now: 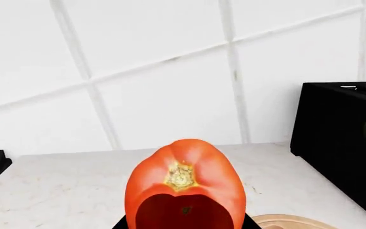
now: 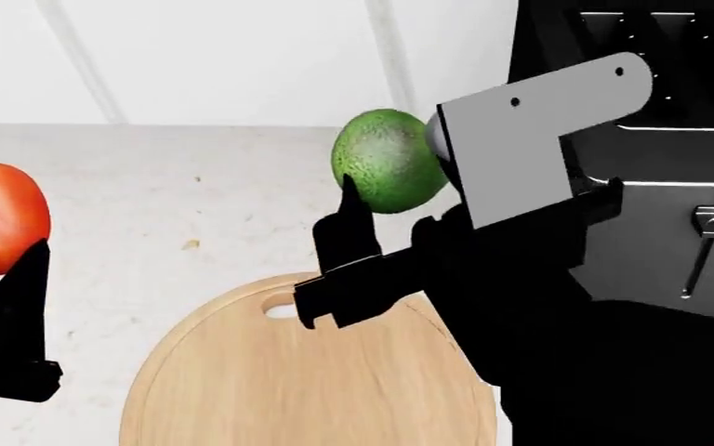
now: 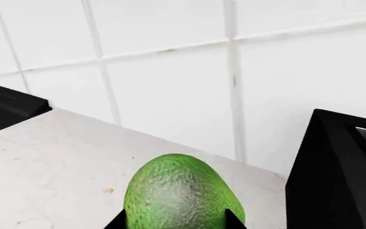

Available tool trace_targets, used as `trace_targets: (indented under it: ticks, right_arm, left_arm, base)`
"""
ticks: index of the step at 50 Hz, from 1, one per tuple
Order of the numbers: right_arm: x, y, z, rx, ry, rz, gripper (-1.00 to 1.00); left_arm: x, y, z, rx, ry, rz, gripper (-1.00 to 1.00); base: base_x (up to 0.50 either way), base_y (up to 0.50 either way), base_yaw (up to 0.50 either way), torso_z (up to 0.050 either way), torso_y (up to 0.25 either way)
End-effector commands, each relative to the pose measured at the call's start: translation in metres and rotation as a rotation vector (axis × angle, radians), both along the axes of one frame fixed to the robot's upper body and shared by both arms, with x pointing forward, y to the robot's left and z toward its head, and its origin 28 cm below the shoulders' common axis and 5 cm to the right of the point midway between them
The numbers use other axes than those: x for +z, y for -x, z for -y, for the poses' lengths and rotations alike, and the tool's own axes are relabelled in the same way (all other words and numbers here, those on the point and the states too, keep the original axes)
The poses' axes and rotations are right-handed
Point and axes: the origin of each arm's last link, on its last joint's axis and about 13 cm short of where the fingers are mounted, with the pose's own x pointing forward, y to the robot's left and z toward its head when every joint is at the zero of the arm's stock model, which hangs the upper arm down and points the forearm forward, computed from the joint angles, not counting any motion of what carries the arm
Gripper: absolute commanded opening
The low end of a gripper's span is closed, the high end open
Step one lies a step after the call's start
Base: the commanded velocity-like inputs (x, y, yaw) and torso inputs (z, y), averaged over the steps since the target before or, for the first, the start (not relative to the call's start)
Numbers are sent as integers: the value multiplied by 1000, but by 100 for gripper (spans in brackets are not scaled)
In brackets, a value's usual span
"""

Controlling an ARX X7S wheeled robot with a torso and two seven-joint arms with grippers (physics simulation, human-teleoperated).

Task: Place the avocado, onion, tomato and bell pepper on the cutting board.

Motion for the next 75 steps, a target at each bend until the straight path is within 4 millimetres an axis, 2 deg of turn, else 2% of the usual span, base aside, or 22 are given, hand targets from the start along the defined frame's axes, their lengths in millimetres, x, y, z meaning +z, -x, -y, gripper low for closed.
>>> trace_targets:
  ticks: [1,11,25,39,51,52,55,62,64,67,70,73,75]
  right_arm:
    - [-21,-43,-17,59,40,-59,-100]
    - [-62,-59,-21,40,86,-168,-100]
    - [-97,-66,-23,22,71,-263,-100]
    - [-115,-69,-25,11,73,-308,-100]
    - [-120,-64,-26,26,84,-326,-100]
    - [-119,-64,-26,27,85,-324,100]
    - [-111,-63,-25,24,74,-300,100]
    - [-65,-49,-21,7,44,-160,100]
    - [-49,-45,-19,-7,38,-101,100]
    - [-9,-33,-14,-28,10,24,100]
    - [14,-22,-13,-29,-4,95,100]
    - [47,-2,-9,-41,-22,209,100]
    - [58,9,-7,-54,-30,252,100]
  left_arm:
    - [2,-2,-1,4,33,17,-100]
    - [2,1,-2,7,32,10,-100]
    - [1,5,-2,8,31,-1,-100]
    - [0,6,-3,6,30,-5,-100]
    - [0,7,-2,5,33,-9,-100]
    - [0,7,-2,4,33,-8,-100]
    - [-1,7,-3,8,34,-10,-100]
    - [-1,7,-2,6,34,-11,-100]
    - [0,8,-2,6,35,-10,-100]
    - [0,8,-2,8,35,-11,-100]
    - [0,8,-2,5,36,-11,-100]
    - [0,7,-2,2,34,-12,-100]
    - [-1,6,-2,-1,31,-14,-100]
  base:
    - [0,0,0,0,0]
    - [0,0,0,0,0]
    - [0,0,0,0,1]
    - [0,0,0,0,0]
    - [3,0,1,0,0]
    - [0,0,0,0,0]
    - [0,0,0,0,0]
    - [0,0,0,0,0]
    - [0,0,0,0,0]
    - [0,0,0,0,0]
    - [0,0,0,0,0]
    - [0,0,0,0,0]
    - [0,0,0,0,0]
